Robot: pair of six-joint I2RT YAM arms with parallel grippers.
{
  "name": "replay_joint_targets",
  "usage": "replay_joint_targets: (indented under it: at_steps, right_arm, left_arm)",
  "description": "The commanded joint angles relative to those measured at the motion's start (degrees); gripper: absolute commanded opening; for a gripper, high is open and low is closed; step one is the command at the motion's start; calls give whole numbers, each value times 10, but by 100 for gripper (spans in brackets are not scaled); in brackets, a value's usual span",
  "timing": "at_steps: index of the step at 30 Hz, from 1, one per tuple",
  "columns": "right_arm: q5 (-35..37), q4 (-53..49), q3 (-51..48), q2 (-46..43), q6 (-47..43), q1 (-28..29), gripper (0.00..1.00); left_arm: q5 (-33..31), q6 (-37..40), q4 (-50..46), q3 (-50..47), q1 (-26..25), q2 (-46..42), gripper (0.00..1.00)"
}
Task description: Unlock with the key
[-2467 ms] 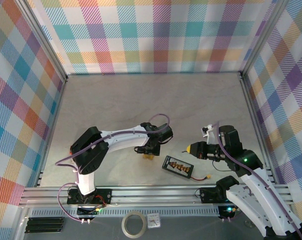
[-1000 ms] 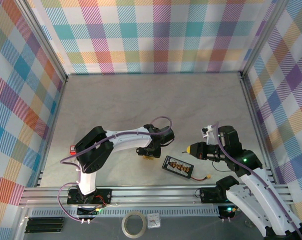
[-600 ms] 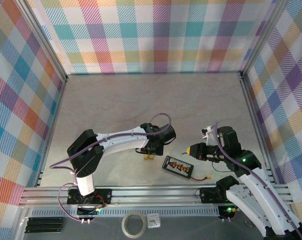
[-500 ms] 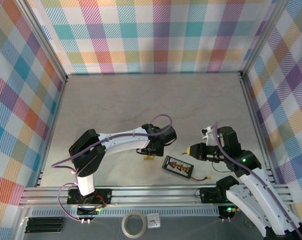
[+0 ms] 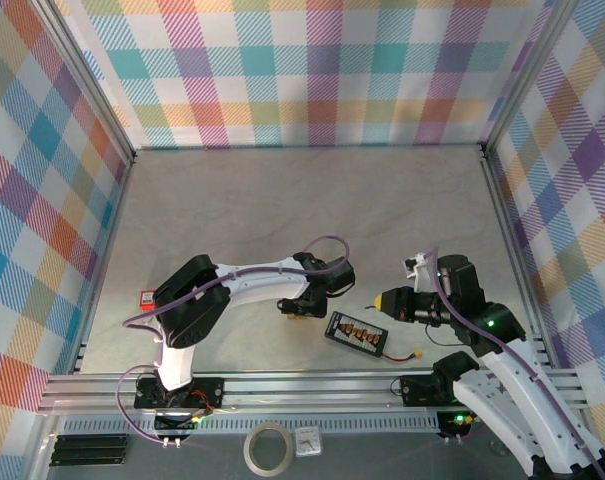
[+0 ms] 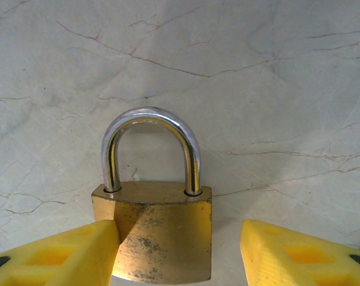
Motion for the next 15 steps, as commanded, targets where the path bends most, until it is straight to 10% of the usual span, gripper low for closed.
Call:
replay_joint_targets:
  at_steps: [1,15]
  right_arm:
    - [-7,-4,-3,-7,-3,-2,0]
    - [-4,-5,-2,-6,-5,-2,0]
  left_arm:
    - [5,-14,6,-34,-4,8,57]
    - [3,-22,25,-56,-4,7,56]
